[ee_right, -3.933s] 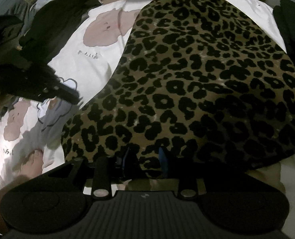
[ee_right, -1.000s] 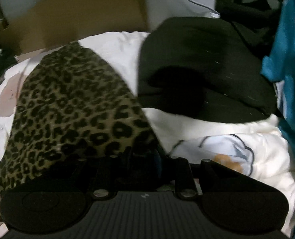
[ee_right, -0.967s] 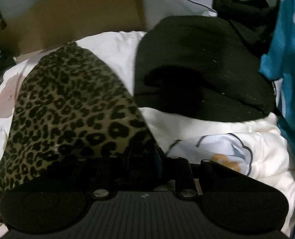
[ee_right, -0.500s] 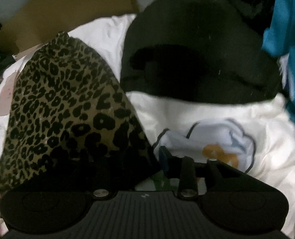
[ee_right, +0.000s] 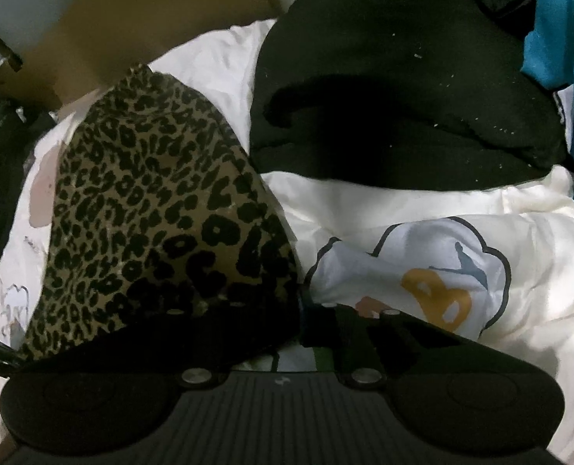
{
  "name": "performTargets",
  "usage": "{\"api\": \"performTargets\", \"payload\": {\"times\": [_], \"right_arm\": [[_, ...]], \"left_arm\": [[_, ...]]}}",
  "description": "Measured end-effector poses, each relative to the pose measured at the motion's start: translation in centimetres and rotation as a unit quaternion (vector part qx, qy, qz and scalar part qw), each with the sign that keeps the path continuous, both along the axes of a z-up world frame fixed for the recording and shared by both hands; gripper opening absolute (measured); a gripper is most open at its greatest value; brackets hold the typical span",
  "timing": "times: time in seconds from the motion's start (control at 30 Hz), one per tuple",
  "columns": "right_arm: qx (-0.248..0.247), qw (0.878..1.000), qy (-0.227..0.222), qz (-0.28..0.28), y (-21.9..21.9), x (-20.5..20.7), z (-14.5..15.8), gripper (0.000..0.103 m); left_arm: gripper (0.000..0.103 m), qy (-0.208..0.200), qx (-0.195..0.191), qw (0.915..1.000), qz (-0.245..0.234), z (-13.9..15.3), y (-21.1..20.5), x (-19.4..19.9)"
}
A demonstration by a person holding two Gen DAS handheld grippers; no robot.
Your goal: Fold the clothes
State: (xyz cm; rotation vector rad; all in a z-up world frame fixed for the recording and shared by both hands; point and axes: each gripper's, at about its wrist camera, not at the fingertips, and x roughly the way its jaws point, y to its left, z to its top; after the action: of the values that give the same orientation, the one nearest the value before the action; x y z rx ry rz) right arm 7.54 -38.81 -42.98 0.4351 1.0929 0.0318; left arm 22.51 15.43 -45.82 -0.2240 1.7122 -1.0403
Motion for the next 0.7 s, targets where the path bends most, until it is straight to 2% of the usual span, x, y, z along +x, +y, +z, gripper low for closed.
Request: {"api": "performTargets", "payload": {"times": [0.03, 0.07, 0.13, 0.33, 0.7], "right_arm": [[0.002, 1.0, 0.0, -0.002, 0.0, -0.1, 0.1, 0.007], [0.003, 1.0, 0.0, -0.004, 0.0, -0.1, 0.3, 0.007], [0.005, 1.0, 0.001, -0.009, 0.1, -0.2, 0.6, 0.006], [0.03, 0.999, 0.002, -0.027, 0.0, -0.7, 1.8, 0.006], [0.087, 0.995, 0.017, -0.034, 1.7, -2.8, 2.3, 0.005]], "left_arm": [[0.017, 0.003, 0.001, 1.0, 0.002, -0.1, 0.0, 0.0], [0.01, 0.006, 0.002, 1.0, 0.005, -0.1, 0.0, 0.1], [0.009, 0.009, 0.001, 0.9999, 0.007, 0.1, 0.1, 0.1], [0.006, -0.017, -0.012, 0.9998, -0.006, 2.6, 0.6, 0.8], [0.006, -0.044, 0.0, 0.9987, -0.023, 5.0, 3.1, 2.3]]}}
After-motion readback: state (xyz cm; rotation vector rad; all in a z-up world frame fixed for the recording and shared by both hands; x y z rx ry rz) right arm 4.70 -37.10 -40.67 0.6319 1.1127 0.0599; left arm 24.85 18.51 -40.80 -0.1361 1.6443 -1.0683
